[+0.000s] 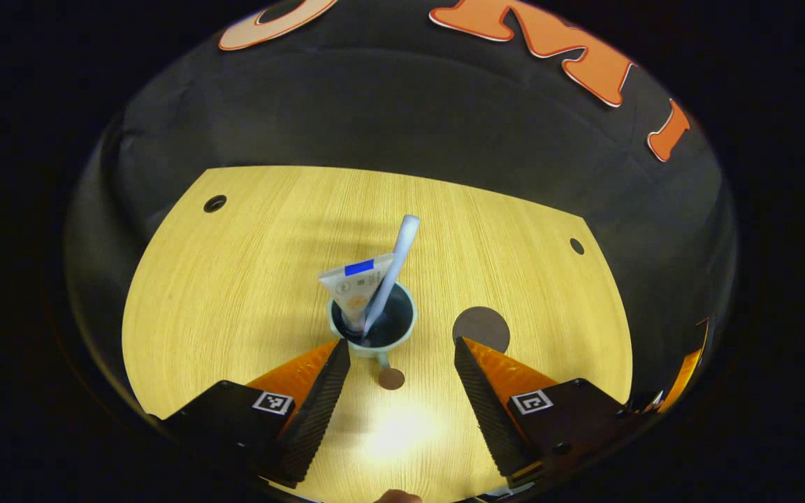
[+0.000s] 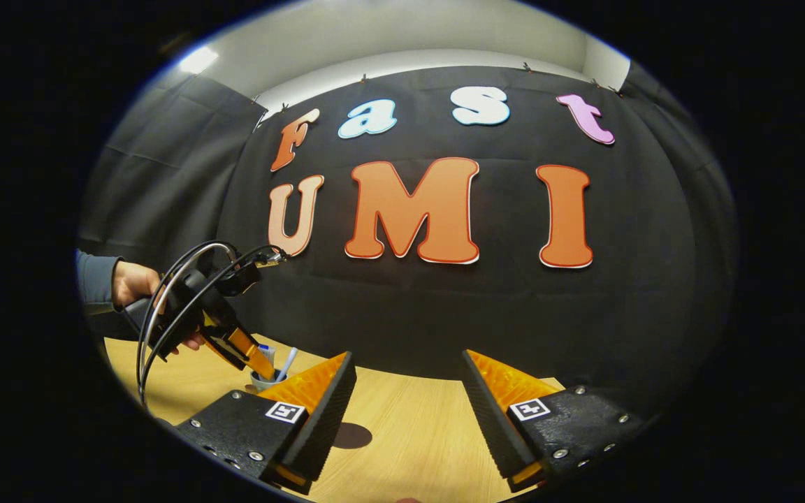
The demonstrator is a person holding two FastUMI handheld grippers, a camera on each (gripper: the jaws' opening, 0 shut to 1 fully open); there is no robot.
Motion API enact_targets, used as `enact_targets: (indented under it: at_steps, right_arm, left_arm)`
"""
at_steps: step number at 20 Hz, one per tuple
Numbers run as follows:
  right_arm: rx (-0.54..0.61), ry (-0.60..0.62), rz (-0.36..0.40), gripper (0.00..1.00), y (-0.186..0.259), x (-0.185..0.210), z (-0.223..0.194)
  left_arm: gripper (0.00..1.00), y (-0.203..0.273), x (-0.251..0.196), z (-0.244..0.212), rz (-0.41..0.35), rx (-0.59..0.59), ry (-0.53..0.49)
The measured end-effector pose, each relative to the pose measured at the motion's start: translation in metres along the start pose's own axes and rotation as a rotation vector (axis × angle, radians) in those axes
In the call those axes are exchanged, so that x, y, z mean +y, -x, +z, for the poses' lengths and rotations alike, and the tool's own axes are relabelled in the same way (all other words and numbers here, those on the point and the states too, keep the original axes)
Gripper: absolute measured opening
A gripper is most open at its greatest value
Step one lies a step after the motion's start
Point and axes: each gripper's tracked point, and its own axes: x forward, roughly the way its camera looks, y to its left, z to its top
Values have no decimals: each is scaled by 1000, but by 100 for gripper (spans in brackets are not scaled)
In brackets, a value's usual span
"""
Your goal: Put the toothbrush and toothpaste on the desktop into the cup, then pick up the cup and place it on the coaster on the desktop.
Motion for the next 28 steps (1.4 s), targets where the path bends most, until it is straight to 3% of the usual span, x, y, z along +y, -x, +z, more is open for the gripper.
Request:
enact_targets:
  at_steps: [2,3,4,6,11,13,18,20,28]
  right_arm:
    - [9,-3,-21,92,6,-15,-4]
    - [12,-6,-25,98,8,-19,-5]
    - [14,-7,-31,93,11,-23,-7]
    - [21,-7,-41,98,15,-30,-11]
    - [38,-24,-51,94,24,-41,-25]
    - [47,-33,-55,94,26,-44,-31]
    - [69,-55,-71,94,32,-52,-42]
    - [77,-67,-75,94,34,-54,-46]
    - [74,-90,-81,94,39,-56,-46]
  left_arm:
    - [98,-4,-2,-7,23,64,7]
    - [99,-8,-3,-9,33,92,16]
    - [98,-12,-3,-10,41,107,17]
    - [98,-23,2,-12,73,128,22]
    - [99,-50,5,-35,101,222,81]
    - [70,-60,10,-39,131,245,105]
    - [38,-81,16,-41,166,268,133]
    - [31,-85,20,-36,178,249,120]
    - [28,-61,21,-27,147,215,77]
